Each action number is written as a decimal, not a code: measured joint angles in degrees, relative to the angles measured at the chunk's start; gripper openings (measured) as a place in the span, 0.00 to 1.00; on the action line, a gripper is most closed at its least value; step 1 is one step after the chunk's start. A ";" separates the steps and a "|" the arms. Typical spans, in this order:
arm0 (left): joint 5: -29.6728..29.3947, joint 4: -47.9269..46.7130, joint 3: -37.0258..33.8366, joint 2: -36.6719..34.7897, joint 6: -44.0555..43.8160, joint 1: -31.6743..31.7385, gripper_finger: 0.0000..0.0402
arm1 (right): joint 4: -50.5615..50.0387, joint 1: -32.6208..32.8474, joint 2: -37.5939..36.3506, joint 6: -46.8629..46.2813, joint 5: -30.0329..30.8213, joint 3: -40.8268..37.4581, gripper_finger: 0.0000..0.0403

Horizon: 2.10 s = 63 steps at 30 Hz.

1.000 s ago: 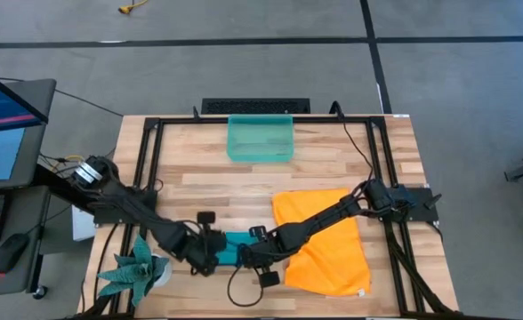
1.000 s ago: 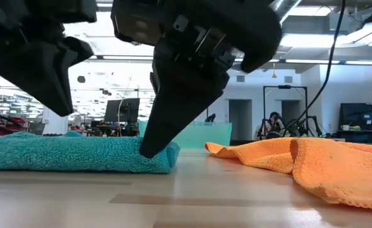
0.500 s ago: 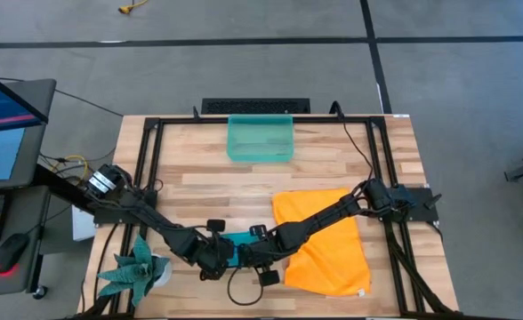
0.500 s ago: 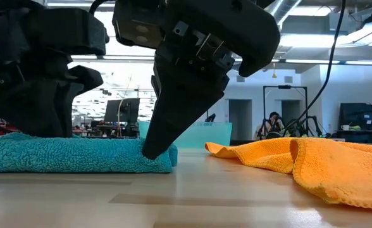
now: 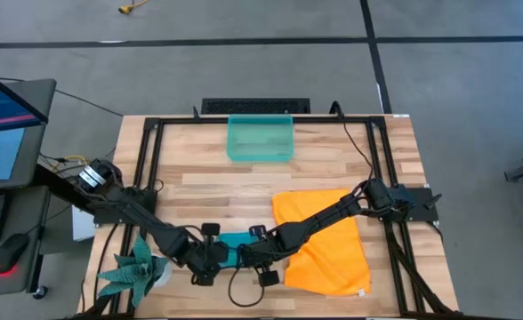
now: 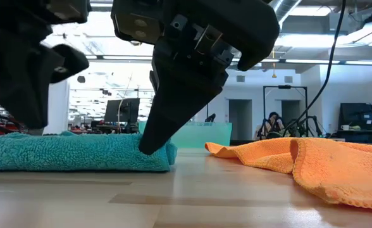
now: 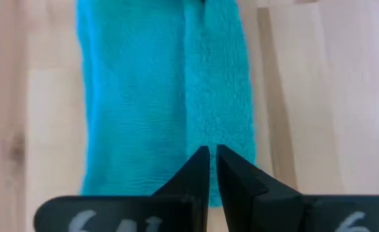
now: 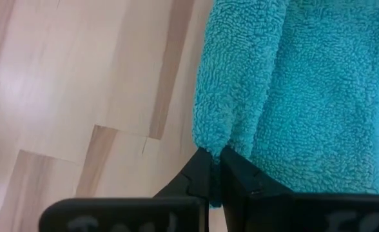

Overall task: Roll microfiber towels into tight, uniform cylinder then place into a basket
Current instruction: Roll the blue microfiber cloth

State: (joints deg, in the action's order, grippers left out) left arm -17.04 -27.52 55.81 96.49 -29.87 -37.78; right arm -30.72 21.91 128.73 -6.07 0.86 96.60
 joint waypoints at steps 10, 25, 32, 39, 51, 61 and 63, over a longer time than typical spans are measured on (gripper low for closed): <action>0.02 1.09 0.35 6.28 -1.45 1.08 0.05 | -0.54 -0.04 0.02 -0.18 0.02 -0.11 0.10; -3.41 1.80 0.11 6.54 -2.29 1.29 0.05 | -4.35 -0.63 -0.05 -1.05 0.66 0.67 0.28; -3.60 1.94 0.07 6.56 -2.47 1.34 0.05 | -14.81 -1.31 -2.71 -0.58 0.93 2.89 0.28; -3.65 2.21 0.02 6.58 -2.97 1.29 0.05 | -21.11 1.75 -7.19 0.02 13.94 2.80 0.27; -3.80 2.46 0.01 6.62 -3.03 1.29 0.05 | -26.28 6.12 -17.07 -7.46 35.06 -13.40 0.27; -3.85 2.55 0.01 6.62 -3.44 1.37 0.05 | 9.03 5.27 -31.97 -3.42 29.39 -34.70 0.27; -3.87 2.54 0.00 6.62 -3.60 1.36 0.05 | 16.86 5.33 -32.09 -1.51 25.50 -36.74 0.27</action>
State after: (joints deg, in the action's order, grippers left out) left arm -20.91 -24.98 55.81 103.11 -33.48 -36.42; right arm -13.86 27.24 96.64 -7.57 26.36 59.86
